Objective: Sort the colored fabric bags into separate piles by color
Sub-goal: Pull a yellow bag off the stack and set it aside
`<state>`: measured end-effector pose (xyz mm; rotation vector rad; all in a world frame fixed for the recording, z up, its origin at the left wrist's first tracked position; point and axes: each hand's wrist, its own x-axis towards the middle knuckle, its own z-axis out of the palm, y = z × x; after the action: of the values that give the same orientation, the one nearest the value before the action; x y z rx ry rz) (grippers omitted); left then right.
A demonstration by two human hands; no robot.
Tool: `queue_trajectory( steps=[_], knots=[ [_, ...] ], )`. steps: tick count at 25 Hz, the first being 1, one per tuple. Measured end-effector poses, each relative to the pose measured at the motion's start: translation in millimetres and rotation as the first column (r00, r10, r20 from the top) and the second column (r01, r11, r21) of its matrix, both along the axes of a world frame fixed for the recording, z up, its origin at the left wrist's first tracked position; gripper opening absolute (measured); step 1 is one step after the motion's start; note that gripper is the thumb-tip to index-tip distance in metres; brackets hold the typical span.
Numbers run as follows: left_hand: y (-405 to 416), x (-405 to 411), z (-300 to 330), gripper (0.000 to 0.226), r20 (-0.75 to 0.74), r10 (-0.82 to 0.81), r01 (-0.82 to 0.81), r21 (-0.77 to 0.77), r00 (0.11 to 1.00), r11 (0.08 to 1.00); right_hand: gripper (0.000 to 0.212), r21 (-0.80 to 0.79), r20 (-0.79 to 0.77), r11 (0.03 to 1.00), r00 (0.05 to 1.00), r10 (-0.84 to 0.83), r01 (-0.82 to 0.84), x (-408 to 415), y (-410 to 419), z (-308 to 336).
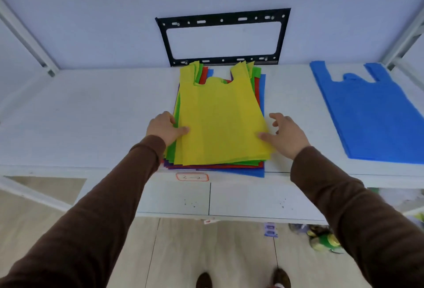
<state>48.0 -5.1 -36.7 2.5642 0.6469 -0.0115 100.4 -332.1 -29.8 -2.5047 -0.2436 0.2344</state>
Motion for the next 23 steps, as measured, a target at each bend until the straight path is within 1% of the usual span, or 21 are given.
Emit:
queue_trajectory(
  steps=[2,5,7,9,10,12,14,17,19,21,23],
  knots=[
    [3,-3,-5,0.057,0.011,-0.025,0.025,-0.05,1.0,0.998,0.079,-0.036,-0.071,0.998,0.996,-0.049,0.047,-5,10,-2],
    [7,1,-10,0.054,0.034,-0.059,0.061,-0.057,0.998,0.996,0.083,-0.05,-0.113,0.997,0.991,-0.071,0.066,-8,17,-7],
    [9,2,-12,0.047,0.055,-0.087,0.089,-0.031,0.995,0.996,0.08,-0.026,-0.119,0.996,0.989,-0.083,0.08,-10,20,-7],
    [6,3,-12,0.045,0.044,-0.103,0.105,-0.027,0.994,0.994,0.07,0.016,-0.111,0.994,0.989,-0.101,0.104,-13,23,-6],
    [4,3,-10,0.049,0.018,-0.109,0.109,-0.018,0.994,0.994,0.061,0.027,-0.091,0.993,0.99,-0.111,0.114,-14,24,-6],
    [2,7,-8,0.063,-0.055,-0.127,0.129,0.053,0.99,0.99,0.045,0.001,-0.035,0.994,0.993,-0.112,0.112,-18,25,-8],
    [3,11,-7,0.074,-0.118,-0.118,0.13,0.095,0.986,0.987,0.045,-0.049,-0.003,0.995,0.996,-0.088,0.088,-21,26,-10],
    [1,16,-7,0.086,-0.16,-0.077,0.09,0.077,0.984,0.993,0.049,-0.08,-0.025,0.994,0.997,-0.074,0.072,-23,26,-12],
    [0,17,-5,0.083,-0.189,-0.092,0.102,0.043,0.978,0.994,0.049,-0.102,-0.045,0.993,0.997,-0.068,0.063,-22,26,-13],
    [0,17,-2,0.074,-0.207,-0.126,0.119,-0.043,0.97,0.992,0.05,-0.107,-0.069,0.992,0.995,-0.073,0.066,-23,25,-14],
    [3,17,-1,0.058,-0.155,-0.143,0.134,-0.066,0.977,0.989,0.052,-0.087,-0.058,0.992,0.994,-0.097,0.092,-24,23,-13]
  ],
)
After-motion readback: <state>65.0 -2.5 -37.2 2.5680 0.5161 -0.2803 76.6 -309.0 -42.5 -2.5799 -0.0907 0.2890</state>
